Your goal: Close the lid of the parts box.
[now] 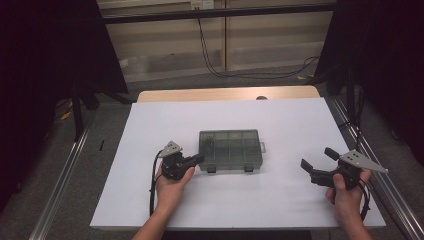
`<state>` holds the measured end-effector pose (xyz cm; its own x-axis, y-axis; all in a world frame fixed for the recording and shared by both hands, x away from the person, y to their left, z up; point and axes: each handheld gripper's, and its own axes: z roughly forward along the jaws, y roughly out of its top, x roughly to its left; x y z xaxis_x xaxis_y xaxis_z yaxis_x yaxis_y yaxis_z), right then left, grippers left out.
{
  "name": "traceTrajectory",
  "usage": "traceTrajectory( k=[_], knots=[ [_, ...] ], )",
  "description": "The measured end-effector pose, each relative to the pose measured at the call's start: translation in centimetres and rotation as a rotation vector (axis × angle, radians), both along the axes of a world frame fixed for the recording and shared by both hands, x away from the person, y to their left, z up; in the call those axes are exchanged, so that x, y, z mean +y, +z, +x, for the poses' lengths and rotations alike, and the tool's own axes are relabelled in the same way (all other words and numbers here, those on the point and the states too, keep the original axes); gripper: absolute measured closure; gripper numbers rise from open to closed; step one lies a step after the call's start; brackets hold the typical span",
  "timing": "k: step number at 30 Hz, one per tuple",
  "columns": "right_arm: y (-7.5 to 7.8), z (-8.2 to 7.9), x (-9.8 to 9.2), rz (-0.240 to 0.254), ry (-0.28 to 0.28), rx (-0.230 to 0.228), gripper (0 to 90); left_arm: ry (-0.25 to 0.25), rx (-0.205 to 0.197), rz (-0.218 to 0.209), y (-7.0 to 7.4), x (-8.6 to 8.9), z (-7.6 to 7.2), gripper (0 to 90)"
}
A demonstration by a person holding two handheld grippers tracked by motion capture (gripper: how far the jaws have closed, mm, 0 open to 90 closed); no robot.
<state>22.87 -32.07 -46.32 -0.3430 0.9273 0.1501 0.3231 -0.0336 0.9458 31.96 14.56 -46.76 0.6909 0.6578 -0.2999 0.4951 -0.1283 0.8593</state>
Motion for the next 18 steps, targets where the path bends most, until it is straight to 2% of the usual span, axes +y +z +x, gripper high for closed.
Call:
traceTrajectory(
  k=[2,4,6,8,10,12,15,17,18],
  knots=[
    [0.0,0.0,0.1,-0.002,0.001,0.004,0.0,0.011,-0.013,-0.005,0.2,0.2,-0.1,72.3],
    [0.0,0.0,0.0,-0.001,0.002,0.005,0.0,0.021,-0.02,-0.016,0.4,0.3,-0.2,53.6],
    [0.0,0.0,0.0,0.005,0.002,0.001,0.0,0.048,-0.033,0.001,0.7,0.2,-0.4,33.4],
    [0.1,-0.1,0.0,0.0,0.002,-0.001,0.0,0.052,-0.04,0.015,1.0,0.1,-0.6,17.4],
    [0.1,0.0,-0.1,0.003,0.003,-0.004,0.0,0.07,-0.055,0.041,1.3,0.1,-0.7,5.5],
    [0.1,0.0,-0.1,0.0,0.005,-0.001,0.0,0.055,-0.063,0.028,1.4,0.6,-0.7,0.0],
    [0.1,0.0,-0.1,0.002,0.005,0.0,0.0,0.079,-0.084,0.017,1.6,1.5,-0.8,0.0],
    [0.1,-0.1,-0.1,0.006,0.0,0.003,0.0,0.066,-0.095,-0.009,1.8,2.0,-0.8,0.0],
    [0.1,-0.1,-0.1,0.005,0.0,0.001,0.0,0.061,-0.103,0.001,1.9,2.2,-0.9,0.0]
  ],
)
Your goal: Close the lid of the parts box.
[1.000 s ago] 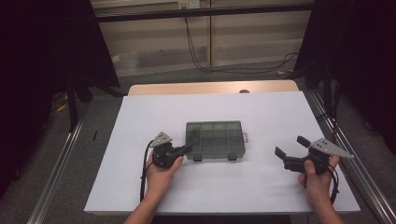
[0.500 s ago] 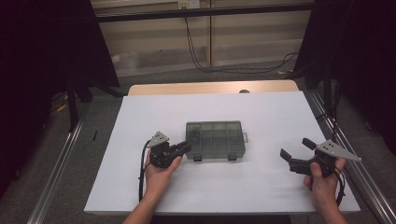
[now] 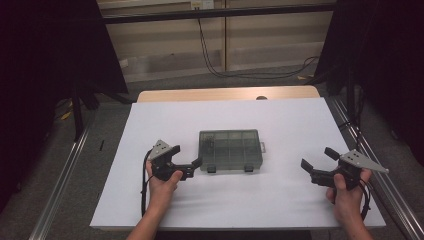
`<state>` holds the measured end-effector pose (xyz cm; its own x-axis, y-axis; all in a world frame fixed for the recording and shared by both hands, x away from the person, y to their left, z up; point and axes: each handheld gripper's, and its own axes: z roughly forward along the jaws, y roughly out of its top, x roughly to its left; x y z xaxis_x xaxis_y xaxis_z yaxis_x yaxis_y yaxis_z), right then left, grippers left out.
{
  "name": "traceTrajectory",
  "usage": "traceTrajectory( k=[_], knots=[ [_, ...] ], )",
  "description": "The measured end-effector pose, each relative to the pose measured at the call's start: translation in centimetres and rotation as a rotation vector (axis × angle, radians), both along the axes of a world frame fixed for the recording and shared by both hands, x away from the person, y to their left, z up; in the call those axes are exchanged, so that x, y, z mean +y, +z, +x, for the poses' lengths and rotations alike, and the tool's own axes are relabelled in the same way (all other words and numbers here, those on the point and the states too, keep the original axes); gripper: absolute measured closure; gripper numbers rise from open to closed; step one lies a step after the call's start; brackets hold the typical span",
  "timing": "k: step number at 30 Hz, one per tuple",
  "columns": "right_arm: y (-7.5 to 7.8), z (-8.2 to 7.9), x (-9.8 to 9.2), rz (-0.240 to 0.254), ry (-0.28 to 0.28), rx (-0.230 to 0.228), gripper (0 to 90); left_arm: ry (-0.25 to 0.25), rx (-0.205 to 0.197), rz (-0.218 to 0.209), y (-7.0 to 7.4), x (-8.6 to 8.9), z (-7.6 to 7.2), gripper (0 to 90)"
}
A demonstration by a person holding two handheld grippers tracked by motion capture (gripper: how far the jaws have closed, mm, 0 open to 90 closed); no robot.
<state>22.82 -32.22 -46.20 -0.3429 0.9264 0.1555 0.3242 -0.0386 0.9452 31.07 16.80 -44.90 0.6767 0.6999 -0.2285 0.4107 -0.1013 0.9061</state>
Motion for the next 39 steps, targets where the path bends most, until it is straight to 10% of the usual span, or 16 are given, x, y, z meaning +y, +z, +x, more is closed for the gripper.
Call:
traceTrajectory(
  k=[39],
  knots=[
    [-0.1,0.0,0.0,-0.001,-0.012,0.004,0.0,0.105,-0.024,0.011,0.0,9.5,-2.2,0.0]
  ],
)
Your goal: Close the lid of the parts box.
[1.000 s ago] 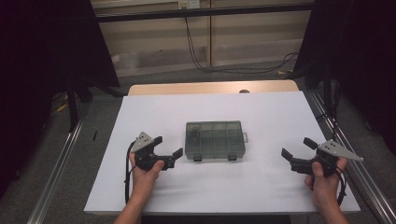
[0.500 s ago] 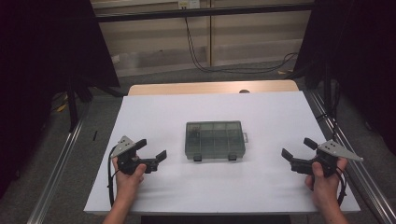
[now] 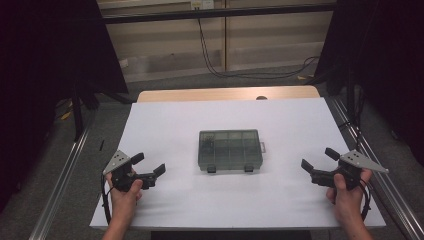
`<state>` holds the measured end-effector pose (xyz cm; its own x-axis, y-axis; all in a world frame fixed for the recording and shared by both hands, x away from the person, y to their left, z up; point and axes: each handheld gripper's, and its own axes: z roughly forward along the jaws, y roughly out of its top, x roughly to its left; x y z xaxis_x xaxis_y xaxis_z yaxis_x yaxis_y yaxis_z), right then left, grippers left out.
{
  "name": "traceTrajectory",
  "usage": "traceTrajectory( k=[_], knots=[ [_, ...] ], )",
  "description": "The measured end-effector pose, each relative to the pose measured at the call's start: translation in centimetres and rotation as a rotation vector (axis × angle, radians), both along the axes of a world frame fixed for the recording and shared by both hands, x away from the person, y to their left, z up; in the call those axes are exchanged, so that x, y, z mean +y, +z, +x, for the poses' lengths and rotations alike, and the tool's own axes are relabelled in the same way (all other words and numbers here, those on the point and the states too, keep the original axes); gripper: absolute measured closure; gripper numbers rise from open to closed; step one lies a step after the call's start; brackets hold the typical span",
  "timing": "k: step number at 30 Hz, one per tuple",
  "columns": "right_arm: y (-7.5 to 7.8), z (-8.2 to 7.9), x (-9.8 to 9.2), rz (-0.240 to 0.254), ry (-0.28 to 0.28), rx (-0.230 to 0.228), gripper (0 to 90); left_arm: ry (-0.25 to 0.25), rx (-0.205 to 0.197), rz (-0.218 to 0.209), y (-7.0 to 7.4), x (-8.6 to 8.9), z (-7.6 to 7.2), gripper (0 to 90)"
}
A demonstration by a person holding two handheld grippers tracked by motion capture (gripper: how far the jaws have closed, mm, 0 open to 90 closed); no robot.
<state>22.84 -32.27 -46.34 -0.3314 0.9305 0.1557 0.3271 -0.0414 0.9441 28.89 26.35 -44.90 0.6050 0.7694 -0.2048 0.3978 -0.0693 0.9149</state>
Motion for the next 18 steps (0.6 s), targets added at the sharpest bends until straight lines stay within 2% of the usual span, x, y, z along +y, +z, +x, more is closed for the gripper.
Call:
traceTrajectory(
  k=[2,3,6,12,18],
  knots=[
    [0.0,-0.01,-0.04,-0.007,0.005,0.001,0.0,0.002,-0.002,-0.019,0.03,-0.05,-0.1,0.0],
    [0.01,0.0,-0.05,-0.007,0.006,-0.002,0.0,0.001,-0.002,0.003,0.05,0.0,-0.18,0.0],
    [0.09,-0.06,-0.02,-0.006,0.007,0.0,0.0,-0.008,0.006,0.012,-0.05,0.02,-0.27,0.0],
    [0.08,-0.04,0.02,-0.012,0.01,-0.005,0.0,-0.005,0.004,-0.005,0.0,0.21,-0.28,0.0],
    [0.04,0.06,0.15,-0.014,0.015,-0.008,0.0,-0.017,0.01,0.0,-0.05,0.28,-0.21,1.0]
  ],
)
